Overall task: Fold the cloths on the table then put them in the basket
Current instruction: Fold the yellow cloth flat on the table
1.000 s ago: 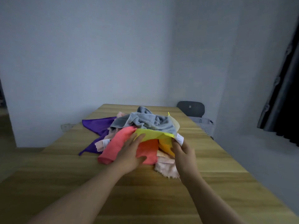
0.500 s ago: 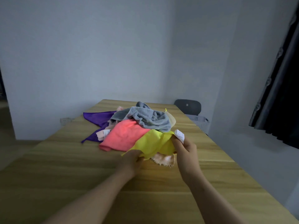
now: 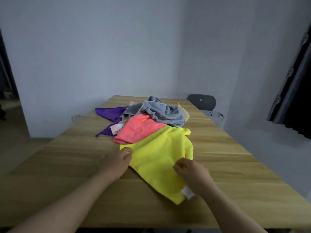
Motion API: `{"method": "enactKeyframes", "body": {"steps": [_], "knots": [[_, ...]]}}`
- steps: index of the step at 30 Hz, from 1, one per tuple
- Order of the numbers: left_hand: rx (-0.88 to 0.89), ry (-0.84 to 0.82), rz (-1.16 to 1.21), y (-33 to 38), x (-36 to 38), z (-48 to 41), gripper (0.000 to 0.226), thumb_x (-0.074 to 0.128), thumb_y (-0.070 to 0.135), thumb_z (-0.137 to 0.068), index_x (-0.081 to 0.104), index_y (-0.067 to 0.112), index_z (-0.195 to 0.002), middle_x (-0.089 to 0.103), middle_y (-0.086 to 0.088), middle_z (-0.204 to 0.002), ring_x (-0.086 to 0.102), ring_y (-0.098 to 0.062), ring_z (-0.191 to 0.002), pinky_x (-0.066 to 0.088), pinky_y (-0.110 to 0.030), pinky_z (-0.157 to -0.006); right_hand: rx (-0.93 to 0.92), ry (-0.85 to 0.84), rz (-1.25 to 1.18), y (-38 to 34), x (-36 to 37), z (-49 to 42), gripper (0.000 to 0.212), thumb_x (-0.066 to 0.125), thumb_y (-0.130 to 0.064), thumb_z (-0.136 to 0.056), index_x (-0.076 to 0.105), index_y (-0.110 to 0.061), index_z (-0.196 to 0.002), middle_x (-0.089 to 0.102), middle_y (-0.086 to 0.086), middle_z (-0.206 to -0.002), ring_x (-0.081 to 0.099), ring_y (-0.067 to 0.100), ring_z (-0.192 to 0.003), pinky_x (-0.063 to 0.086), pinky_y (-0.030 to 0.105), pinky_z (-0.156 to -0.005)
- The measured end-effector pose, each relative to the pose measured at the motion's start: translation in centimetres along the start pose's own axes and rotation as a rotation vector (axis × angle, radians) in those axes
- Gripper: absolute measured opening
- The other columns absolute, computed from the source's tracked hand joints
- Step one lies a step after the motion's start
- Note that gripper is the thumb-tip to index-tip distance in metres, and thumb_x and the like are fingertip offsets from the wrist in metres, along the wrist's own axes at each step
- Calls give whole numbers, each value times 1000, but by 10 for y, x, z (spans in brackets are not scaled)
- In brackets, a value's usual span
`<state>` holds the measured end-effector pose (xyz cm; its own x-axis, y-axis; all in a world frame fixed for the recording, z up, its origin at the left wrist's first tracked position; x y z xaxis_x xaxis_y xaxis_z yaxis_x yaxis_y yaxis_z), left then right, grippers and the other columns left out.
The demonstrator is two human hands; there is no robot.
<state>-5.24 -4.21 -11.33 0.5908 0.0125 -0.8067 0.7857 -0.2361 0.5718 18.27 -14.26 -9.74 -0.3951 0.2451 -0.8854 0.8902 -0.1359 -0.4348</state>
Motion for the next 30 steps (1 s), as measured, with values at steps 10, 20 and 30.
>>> {"method": "enactKeyframes", "body": {"steps": [10,20,30], "knots": [[-89,-355,-332,-41,7,-5,58,40,42,-84,29,44,-141,8,3,-158,7,-21,-145,3,-53,-115,-121,-79,-328,-42,29,-7,19,54,-43,-89,67,-31,-93,68,-8,-79,63,9,-76,50,30,-68],[33,-252,-447,-4,61,-4,63,17,70,-87,2,48,-145,-8,8,-158,-11,-21,-145,-5,-52,-113,92,276,-220,-6,16,-26,35,52,-11,-84,53,-15,-119,50,5,-123,44,24,-112,39,35,-94],[134,-541,-566,-37,34,-34,61,27,63,-91,-1,50,-143,-9,12,-157,-11,-15,-145,-2,-51,-114,195,206,-257,19,18,-51,38,40,-8,-90,42,-11,-128,52,11,-121,47,28,-111,42,42,-94]]}}
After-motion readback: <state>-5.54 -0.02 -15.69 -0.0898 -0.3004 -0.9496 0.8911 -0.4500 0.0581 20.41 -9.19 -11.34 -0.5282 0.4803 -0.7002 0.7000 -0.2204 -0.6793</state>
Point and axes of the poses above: each hand's wrist, its own z-axis away from the middle knuckle, its own x-axis out of the palm, y = z × x, the point moved 10 cm from there along -z, towards the middle knuckle
